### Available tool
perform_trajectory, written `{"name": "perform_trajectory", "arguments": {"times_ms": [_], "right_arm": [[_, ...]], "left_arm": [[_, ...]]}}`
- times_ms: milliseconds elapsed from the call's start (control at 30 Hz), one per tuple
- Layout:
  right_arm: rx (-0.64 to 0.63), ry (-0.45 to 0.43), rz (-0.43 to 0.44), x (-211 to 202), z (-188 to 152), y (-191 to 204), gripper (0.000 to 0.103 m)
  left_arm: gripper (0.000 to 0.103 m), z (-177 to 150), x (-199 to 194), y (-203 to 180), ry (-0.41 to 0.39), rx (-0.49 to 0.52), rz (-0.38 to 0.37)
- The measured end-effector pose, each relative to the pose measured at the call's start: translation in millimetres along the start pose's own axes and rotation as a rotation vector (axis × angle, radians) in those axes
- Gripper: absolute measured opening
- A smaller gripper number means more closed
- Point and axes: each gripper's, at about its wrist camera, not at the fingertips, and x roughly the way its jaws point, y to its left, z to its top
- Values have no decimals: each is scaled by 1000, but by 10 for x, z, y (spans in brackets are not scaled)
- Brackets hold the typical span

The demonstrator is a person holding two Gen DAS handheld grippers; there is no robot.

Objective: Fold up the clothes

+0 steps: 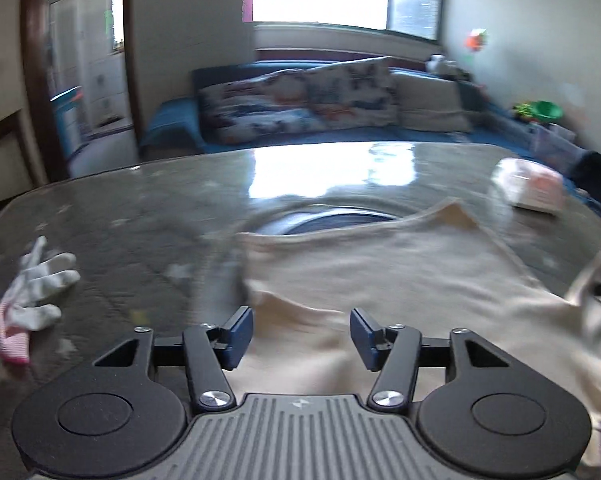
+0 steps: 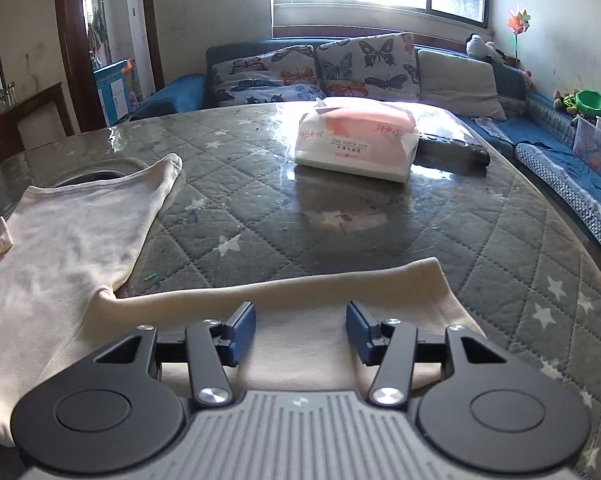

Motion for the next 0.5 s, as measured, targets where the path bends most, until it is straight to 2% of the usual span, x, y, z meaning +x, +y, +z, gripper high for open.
{"name": "perform_trajectory", "arguments": {"times_ms": [167, 300, 333, 467, 500], "right_arm": [[-12, 8, -2, 3, 12, 26, 52], [-19, 12, -5, 7, 15, 38, 53], [-21, 13, -6, 8, 16, 41, 53], [-24, 14, -9, 10, 18, 49, 53], [-26, 14, -11, 9, 19, 52, 53]], "left_arm": [[62, 23, 290, 193, 54, -33, -4], [60, -30, 395, 163, 65, -12, -8], [55, -46, 410, 149, 65, -6, -9], [14, -104, 380, 180, 54, -34, -30], [11, -115, 346, 199, 44, -44, -27]]}}
